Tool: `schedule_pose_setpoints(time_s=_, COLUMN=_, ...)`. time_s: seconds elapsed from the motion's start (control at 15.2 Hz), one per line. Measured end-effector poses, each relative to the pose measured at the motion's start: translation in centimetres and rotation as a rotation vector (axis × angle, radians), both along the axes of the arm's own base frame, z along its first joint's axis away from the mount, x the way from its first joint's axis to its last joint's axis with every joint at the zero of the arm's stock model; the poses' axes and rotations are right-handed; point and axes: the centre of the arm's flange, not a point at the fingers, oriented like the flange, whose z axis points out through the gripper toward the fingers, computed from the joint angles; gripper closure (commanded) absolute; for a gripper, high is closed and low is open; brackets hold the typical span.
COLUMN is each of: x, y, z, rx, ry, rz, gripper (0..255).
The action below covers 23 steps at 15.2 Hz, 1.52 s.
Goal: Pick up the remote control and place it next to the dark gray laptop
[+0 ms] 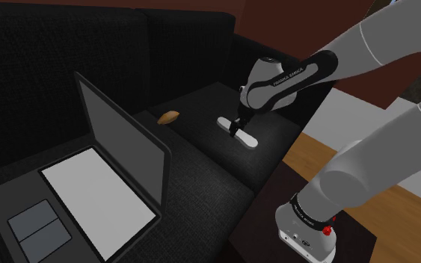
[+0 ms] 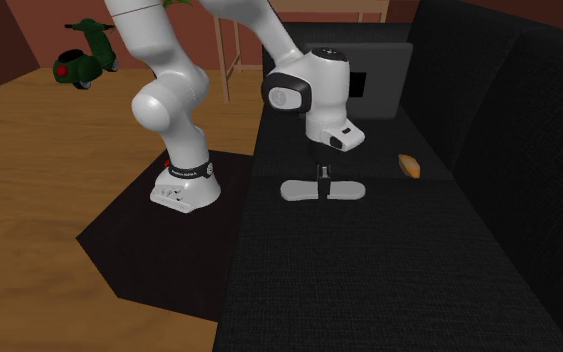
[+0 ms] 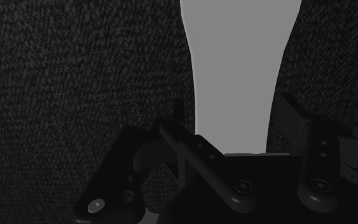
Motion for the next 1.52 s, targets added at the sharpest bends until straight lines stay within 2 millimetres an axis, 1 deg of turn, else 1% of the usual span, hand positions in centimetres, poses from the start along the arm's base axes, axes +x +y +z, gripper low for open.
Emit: schedule_pose_setpoints(time_s=1.52, x=-0.2, y=0.2, z=12.1, rx=0.000, ry=0.000, rz=0.000, gripper=255)
